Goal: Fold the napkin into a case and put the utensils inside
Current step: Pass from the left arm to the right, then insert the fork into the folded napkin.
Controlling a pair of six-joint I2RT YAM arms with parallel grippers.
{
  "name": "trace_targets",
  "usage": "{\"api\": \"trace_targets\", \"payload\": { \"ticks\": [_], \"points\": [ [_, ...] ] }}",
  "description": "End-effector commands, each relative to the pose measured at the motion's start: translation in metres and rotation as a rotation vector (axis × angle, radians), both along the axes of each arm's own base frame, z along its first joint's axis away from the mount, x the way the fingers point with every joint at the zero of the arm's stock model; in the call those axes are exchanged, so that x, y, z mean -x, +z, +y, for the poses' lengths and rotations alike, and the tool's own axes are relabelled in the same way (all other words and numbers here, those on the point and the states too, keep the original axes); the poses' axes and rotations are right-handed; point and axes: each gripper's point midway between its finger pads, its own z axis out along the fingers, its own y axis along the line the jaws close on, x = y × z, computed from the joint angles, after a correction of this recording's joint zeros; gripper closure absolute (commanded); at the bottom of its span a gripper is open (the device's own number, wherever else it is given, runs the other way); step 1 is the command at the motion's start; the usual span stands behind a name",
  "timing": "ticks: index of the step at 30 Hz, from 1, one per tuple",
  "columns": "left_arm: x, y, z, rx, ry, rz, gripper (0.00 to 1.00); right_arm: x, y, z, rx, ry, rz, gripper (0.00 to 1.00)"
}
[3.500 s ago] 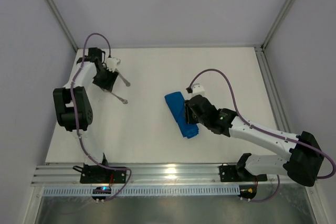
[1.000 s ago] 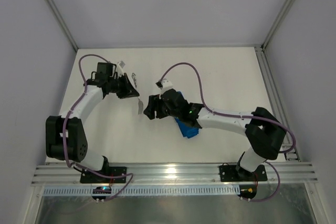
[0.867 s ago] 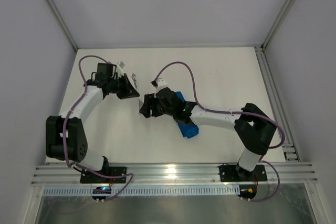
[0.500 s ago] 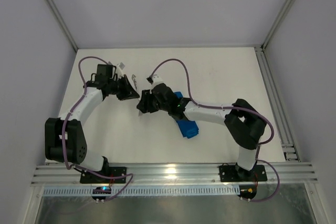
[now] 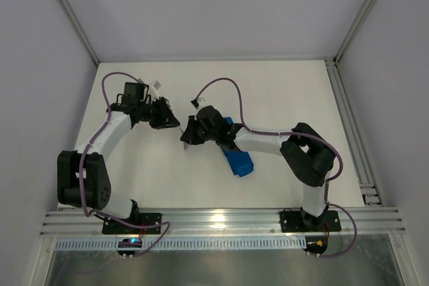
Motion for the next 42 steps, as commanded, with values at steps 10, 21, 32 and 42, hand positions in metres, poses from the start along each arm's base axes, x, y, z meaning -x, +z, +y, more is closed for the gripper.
{"api": "trace_targets", "payload": {
  "ticks": [10,21,32,42],
  "points": [
    [-0.002,0.064,0.0,-0.113,-0.31,-0.326,0.36,0.071,0.023,-0.072,0.01,0.12,0.215,0.96],
    [0.061,0.045,-0.032,-0.687,-1.408,-0.919,0.33,0.106,0.04,-0.128,0.072,0.22,0.286,0.96],
    [0.064,0.051,-0.026,-0.742,-1.6,-0.996,0.01,0.113,0.064,-0.121,0.015,0.351,0.287,0.96],
    [0.012,0.046,-0.076,-0.535,-1.169,-0.728,0.37,0.155,0.016,-0.19,-0.089,0.208,0.61,0.96]
  ]
}}
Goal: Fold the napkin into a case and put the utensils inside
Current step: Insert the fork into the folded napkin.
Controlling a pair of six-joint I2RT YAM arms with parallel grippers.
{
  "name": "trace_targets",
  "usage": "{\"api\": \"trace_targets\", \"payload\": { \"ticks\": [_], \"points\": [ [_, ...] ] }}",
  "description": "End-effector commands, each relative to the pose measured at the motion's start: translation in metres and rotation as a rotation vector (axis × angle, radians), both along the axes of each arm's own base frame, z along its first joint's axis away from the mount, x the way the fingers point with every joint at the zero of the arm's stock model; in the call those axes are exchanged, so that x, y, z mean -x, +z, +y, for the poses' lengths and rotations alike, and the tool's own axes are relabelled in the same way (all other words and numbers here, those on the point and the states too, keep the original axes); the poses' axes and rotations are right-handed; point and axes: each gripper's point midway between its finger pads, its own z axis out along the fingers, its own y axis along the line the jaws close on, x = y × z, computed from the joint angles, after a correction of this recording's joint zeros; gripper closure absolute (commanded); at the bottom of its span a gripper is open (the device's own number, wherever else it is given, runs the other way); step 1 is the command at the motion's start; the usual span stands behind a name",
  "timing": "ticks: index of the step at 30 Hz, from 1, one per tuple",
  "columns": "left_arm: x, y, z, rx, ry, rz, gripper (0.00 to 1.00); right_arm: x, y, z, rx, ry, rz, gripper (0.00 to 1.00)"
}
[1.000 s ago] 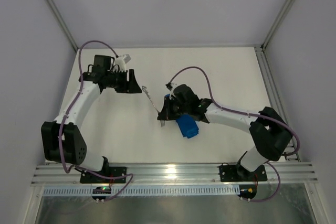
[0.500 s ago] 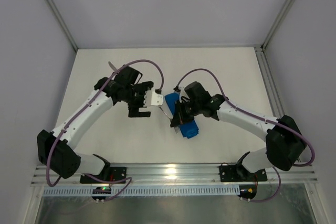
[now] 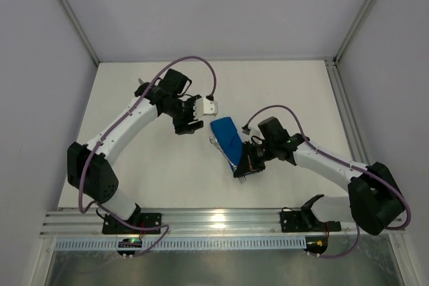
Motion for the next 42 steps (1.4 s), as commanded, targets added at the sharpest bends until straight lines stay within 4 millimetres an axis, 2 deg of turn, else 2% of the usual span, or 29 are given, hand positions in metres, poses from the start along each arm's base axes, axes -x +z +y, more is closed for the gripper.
{"api": "trace_targets", "payload": {
  "ticks": [1,2,3,5,8,9,10,12,15,16,19,30,33,37,42],
  "points": [
    [-0.025,0.001,-0.023,0.125,0.228,0.071,0.38,0.01,0.008,-0.013,-0.078,-0.054,0.097,0.96],
    [-0.031,-0.005,-0.027,0.136,0.257,0.084,0.4,0.013,0.001,-0.018,-0.069,-0.072,0.121,0.96],
    [-0.044,-0.003,-0.034,0.177,0.282,0.06,0.41,0.008,-0.001,-0.023,-0.072,-0.107,0.133,0.96],
    [-0.055,-0.007,-0.042,0.22,0.375,0.089,0.42,0.009,-0.008,-0.027,-0.091,-0.132,0.165,0.96],
    [-0.081,-0.022,-0.052,0.237,0.477,0.102,0.42,0.002,-0.017,-0.032,-0.123,-0.2,0.223,0.96],
    [-0.088,-0.037,-0.054,0.222,0.495,0.116,0.42,0.0,-0.02,-0.034,-0.124,-0.212,0.235,0.96],
    [-0.098,-0.039,-0.058,0.238,0.504,0.096,0.41,-0.003,-0.022,-0.037,-0.124,-0.231,0.242,0.96],
    [-0.109,-0.054,-0.062,0.24,0.529,0.102,0.39,-0.005,-0.027,-0.038,-0.12,-0.243,0.258,0.96],
    [-0.121,-0.063,-0.069,0.254,0.558,0.112,0.4,-0.007,-0.029,-0.04,-0.125,-0.26,0.277,0.96],
    [-0.122,-0.076,-0.071,0.238,0.566,0.135,0.42,-0.008,-0.03,-0.04,-0.128,-0.266,0.275,0.96],
    [-0.125,-0.091,-0.075,0.235,0.575,0.16,0.48,-0.01,-0.032,-0.044,-0.134,-0.287,0.285,0.96],
    [-0.122,-0.113,-0.08,0.234,0.586,0.22,0.57,-0.025,-0.048,-0.048,-0.138,-0.314,0.341,0.96],
    [-0.118,-0.12,-0.082,0.229,0.576,0.247,0.62,-0.026,-0.052,-0.048,-0.13,-0.31,0.357,0.96],
    [-0.115,-0.125,-0.083,0.229,0.571,0.258,0.66,-0.025,-0.056,-0.05,-0.115,-0.303,0.364,0.96],
    [-0.116,-0.127,-0.083,0.231,0.564,0.25,0.72,-0.036,-0.056,-0.048,-0.096,-0.287,0.35,0.96]
  ]
}}
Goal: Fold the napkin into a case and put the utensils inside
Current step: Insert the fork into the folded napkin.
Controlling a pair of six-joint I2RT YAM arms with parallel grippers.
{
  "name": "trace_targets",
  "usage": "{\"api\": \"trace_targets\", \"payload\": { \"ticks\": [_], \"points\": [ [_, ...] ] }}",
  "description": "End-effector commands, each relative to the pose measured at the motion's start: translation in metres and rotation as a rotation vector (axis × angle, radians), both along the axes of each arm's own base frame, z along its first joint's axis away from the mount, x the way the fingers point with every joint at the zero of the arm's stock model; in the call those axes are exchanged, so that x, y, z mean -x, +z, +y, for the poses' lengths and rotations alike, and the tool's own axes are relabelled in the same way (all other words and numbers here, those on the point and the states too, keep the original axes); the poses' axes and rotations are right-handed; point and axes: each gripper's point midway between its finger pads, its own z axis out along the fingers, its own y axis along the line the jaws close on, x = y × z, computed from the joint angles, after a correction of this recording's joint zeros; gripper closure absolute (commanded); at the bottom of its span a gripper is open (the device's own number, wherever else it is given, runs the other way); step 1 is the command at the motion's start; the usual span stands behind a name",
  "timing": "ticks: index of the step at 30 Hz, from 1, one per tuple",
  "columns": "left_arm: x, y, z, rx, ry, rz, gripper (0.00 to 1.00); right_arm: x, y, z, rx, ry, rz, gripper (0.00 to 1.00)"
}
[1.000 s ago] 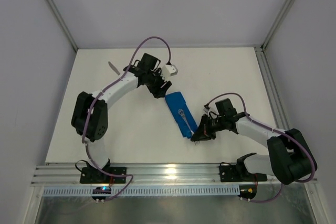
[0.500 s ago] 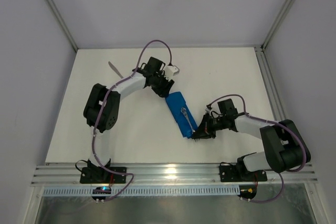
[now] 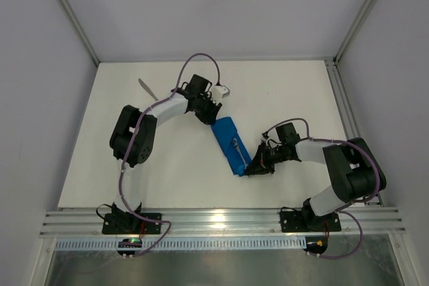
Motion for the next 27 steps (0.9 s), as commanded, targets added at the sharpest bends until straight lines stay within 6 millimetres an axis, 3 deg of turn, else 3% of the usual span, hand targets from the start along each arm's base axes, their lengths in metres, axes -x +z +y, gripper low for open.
{"api": "trace_targets", "payload": {
  "ticks": [1,6,9,14,19,27],
  "points": [
    [-0.013,0.012,-0.01,0.051,-0.013,-0.057,0.73,-0.015,0.01,0.003,-0.008,0.022,-0.043,0.96],
    [-0.012,0.011,-0.012,0.043,-0.029,-0.074,0.77,-0.029,0.014,0.005,-0.003,0.026,-0.066,0.96],
    [-0.011,0.007,-0.013,0.035,-0.031,-0.072,0.9,-0.037,0.005,0.006,0.012,0.032,-0.049,0.96],
    [-0.008,0.006,-0.014,0.03,-0.045,-0.077,0.96,-0.055,0.006,0.011,0.013,0.032,-0.057,0.96],
    [-0.008,0.004,-0.014,0.029,-0.05,-0.084,0.98,-0.073,0.01,0.014,0.019,0.03,-0.087,0.96],
    [-0.007,-0.002,-0.014,0.026,-0.051,-0.071,1.0,-0.086,-0.002,0.017,0.033,0.016,-0.079,0.96]
  ]
}}
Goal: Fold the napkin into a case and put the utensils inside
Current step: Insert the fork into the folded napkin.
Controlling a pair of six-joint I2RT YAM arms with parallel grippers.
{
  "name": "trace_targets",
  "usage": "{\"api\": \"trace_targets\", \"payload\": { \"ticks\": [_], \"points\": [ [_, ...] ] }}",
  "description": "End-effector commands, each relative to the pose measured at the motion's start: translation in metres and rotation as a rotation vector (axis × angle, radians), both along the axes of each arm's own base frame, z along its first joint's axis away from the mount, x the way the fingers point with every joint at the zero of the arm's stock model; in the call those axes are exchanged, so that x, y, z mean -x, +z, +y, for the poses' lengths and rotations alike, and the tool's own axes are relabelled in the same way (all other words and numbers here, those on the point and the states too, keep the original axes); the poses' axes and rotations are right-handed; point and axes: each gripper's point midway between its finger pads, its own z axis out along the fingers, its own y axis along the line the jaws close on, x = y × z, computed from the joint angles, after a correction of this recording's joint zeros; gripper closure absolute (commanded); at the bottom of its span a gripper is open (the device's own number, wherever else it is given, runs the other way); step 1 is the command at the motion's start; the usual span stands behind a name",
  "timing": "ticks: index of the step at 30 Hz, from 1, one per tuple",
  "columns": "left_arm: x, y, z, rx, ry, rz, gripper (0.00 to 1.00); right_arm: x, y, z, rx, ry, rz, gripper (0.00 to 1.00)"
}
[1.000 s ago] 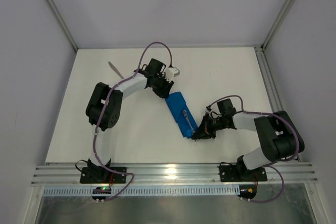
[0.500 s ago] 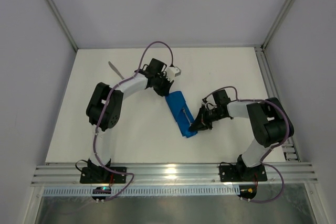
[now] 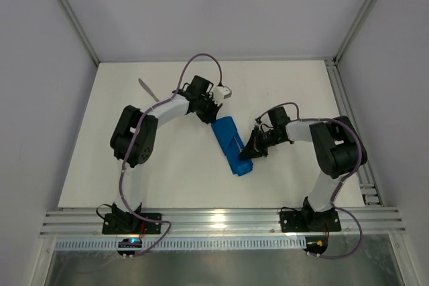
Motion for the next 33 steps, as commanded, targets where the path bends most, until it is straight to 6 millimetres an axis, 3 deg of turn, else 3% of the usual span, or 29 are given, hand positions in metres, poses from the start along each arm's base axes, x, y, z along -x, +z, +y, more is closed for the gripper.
{"api": "trace_targets", "payload": {
  "ticks": [1,17,20,26,33],
  "points": [
    [-0.003,-0.002,-0.007,0.02,-0.02,-0.021,1.0,-0.017,0.001,0.002,-0.005,-0.012,-0.04,0.96],
    [0.0,-0.005,-0.009,0.033,-0.02,0.002,1.0,-0.036,-0.004,0.012,-0.02,-0.065,-0.05,0.96],
    [0.0,-0.004,-0.008,0.03,-0.022,-0.004,1.0,-0.037,-0.004,0.012,-0.013,-0.062,-0.044,0.89],
    [-0.003,-0.001,-0.007,0.02,-0.03,-0.023,1.0,-0.032,-0.005,0.001,0.088,-0.038,-0.068,0.65],
    [-0.003,-0.001,-0.007,0.015,-0.035,-0.025,1.0,-0.036,0.018,-0.006,0.259,0.006,-0.197,0.48]
  ]
}}
